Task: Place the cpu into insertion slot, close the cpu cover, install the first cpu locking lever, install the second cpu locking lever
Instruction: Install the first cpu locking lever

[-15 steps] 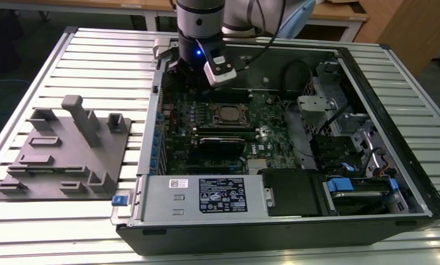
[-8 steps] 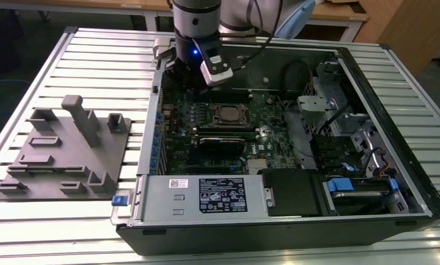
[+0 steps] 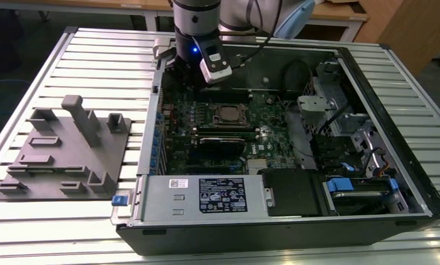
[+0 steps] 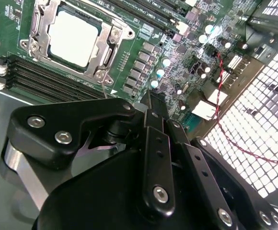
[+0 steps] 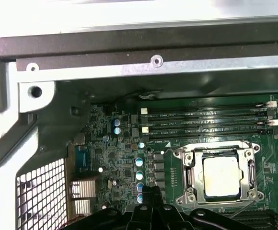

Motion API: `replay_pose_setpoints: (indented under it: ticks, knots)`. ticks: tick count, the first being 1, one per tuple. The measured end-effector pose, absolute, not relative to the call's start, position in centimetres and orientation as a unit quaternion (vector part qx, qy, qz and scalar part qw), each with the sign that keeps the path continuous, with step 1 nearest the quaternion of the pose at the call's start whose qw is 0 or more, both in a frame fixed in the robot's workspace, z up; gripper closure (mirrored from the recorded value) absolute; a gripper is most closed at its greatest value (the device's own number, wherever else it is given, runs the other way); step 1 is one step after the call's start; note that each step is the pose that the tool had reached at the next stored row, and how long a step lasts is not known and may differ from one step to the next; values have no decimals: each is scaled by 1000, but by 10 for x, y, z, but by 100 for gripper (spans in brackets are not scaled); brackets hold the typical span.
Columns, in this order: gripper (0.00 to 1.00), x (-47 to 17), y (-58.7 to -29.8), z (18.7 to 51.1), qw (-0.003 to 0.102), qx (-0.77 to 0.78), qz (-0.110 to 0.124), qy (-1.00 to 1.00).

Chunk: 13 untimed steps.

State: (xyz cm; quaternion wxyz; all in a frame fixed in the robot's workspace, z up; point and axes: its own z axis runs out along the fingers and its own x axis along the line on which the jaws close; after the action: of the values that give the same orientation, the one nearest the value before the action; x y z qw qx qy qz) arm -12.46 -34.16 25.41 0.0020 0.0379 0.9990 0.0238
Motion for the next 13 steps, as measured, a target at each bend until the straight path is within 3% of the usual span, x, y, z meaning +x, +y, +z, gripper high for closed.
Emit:
replay_pose_setpoints:
  ticks: [13]
  knots:
    - [89, -125, -339, 254, 2, 38, 24, 999]
